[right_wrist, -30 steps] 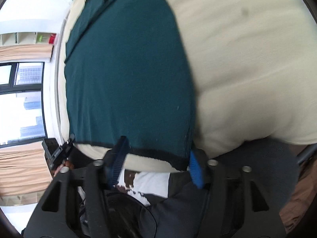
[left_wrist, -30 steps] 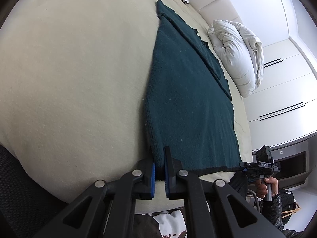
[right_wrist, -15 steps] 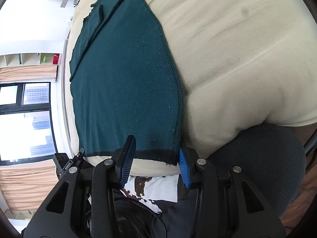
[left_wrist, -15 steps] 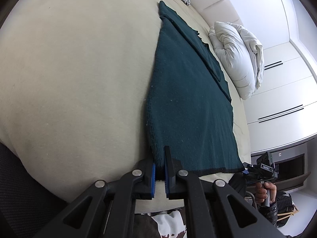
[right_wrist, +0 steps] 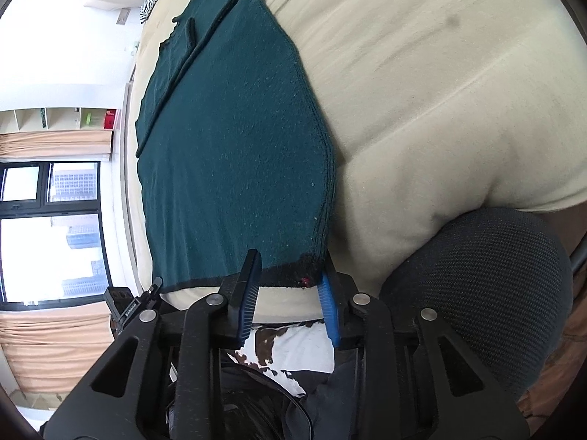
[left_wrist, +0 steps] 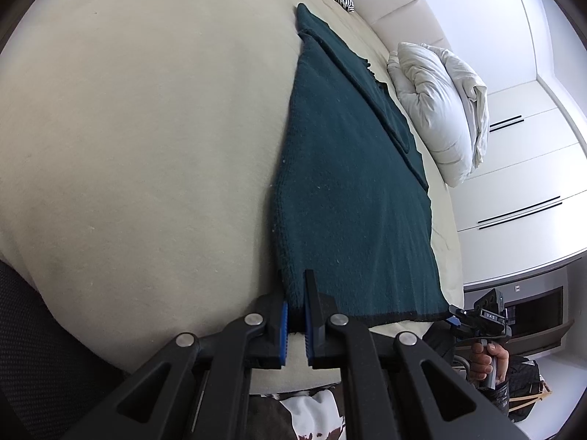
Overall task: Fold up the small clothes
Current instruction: 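Grasp the sweater hem with the left gripper while the right gripper grasps it too, then lift the hem with both grippers and fold it over toward the collar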
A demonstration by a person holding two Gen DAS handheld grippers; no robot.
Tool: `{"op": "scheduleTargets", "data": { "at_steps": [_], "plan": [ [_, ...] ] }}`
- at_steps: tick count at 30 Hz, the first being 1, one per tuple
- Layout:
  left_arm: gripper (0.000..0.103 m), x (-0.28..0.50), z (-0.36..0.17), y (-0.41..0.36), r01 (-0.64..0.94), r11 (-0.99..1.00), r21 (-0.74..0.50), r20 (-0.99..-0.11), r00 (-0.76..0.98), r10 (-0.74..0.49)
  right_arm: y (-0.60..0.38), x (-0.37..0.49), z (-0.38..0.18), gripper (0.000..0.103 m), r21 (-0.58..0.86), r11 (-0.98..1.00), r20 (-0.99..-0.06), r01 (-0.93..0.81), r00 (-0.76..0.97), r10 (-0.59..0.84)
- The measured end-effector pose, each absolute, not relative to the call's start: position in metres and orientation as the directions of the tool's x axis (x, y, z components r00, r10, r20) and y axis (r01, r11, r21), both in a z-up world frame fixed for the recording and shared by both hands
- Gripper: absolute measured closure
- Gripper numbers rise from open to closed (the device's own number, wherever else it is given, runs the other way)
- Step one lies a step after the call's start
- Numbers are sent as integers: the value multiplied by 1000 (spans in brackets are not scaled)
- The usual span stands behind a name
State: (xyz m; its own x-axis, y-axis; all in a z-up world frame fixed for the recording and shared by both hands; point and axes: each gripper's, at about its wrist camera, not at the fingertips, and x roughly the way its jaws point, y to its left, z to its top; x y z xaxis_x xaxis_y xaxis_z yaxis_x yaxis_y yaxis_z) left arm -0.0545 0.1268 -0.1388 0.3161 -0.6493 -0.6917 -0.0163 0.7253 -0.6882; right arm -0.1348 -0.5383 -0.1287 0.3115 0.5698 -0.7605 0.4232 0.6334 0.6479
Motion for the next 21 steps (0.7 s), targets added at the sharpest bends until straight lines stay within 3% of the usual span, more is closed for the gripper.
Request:
{"op": "scheduleTargets", "data": {
  "at_steps": [5, 11, 19, 21],
  "plan": [
    [96, -56, -139, 129, -20, 726, -687, -692, 320, -647, -545, -138, -132, 84, 669, 604, -742, 433, 347, 573],
    [96, -56, -140, 129, -26, 720, -693, -688, 322, -650, -552, -141, -136, 86, 704, 552, -709, 447, 394, 585],
    [96, -56, -139, 130, -28, 722, -692, -689, 326, -647, -549, -142, -133, 87, 684, 579, -729, 443, 400, 555],
    [96, -56, -139, 130, -29, 722, -691, -689, 329, -646, -547, -143, -131, 93, 671, 599, -742, 438, 397, 540]
  ]
}}
